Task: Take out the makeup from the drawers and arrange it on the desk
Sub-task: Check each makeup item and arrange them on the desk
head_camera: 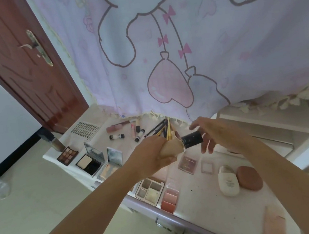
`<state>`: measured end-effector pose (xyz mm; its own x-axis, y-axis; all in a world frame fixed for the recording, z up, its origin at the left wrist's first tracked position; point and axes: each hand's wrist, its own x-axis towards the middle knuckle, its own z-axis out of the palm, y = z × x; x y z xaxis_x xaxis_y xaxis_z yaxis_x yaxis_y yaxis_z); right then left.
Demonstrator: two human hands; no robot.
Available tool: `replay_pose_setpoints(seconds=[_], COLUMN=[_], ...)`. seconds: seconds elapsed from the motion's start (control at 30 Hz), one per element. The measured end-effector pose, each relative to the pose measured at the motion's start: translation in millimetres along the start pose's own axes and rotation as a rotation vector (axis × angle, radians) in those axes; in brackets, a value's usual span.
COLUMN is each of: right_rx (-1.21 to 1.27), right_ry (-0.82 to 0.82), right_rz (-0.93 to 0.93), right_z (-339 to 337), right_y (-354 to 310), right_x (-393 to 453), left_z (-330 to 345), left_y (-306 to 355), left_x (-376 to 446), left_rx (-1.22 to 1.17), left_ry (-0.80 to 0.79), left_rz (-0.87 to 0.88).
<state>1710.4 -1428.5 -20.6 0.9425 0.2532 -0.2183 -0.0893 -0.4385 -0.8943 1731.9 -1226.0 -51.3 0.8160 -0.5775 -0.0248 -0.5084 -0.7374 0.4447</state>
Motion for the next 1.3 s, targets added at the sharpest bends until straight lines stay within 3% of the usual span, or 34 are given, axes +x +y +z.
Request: replay_pose_setpoints(seconds=[0.07, 0.13, 0.23, 0.3, 0.43, 0.5, 0.57, 0.7, 0.83, 0.93, 1.1, 1.3], right_rx=[-0.273, -0.356, -0.228, -0.169, -0.258, -0.265, -0.205, -0.063, -0.178, -0.059, -0.044, -0.091], right_ry=[0.028, 0.082, 0.140, 0.114, 0.177, 0.198, 0.171, 0.115, 0.211, 0.209, 0.221, 0.199], right_rz=[-0.047, -0.158, -0.261, -0.199, -0.109, -0.172, -0.228, -0.114, -0.169, -0.256, -0.152, -0.242], right_z=[0, -2, -8, -8, -9, -12, -17, -19, -18, -20, -14, -13], right_y=[0, 1, 3, 4, 11, 13, 17, 19, 26, 35, 40, 40], right_x=[-3, -9, -16, -19, -21, -26, -31, -31, -31, -36, -29, -34], left_z=[2, 2, 2, 4, 9, 10, 11, 14, 17, 19, 23, 28], left_y=[3, 5, 5, 6, 15, 20, 22, 28, 32, 31, 33, 28], left_x=[2, 4, 7, 9, 12, 13, 14, 16, 16, 16, 14, 12], left_rx=[0.040, 0.097, 0.161, 0.180, 0.192, 0.188, 0.180, 0.183, 0.199, 0.200, 0.198, 0.174], left_ry=[0.020, 0.072, 0.180, 0.237, 0.308, 0.321, 0.330, 0.328, 0.313, 0.316, 0.303, 0.284], left_rz=[0.026, 0.039, 0.021, 0.016, 0.075, 0.087, 0.086, 0.088, 0.098, 0.087, 0.098, 0.076])
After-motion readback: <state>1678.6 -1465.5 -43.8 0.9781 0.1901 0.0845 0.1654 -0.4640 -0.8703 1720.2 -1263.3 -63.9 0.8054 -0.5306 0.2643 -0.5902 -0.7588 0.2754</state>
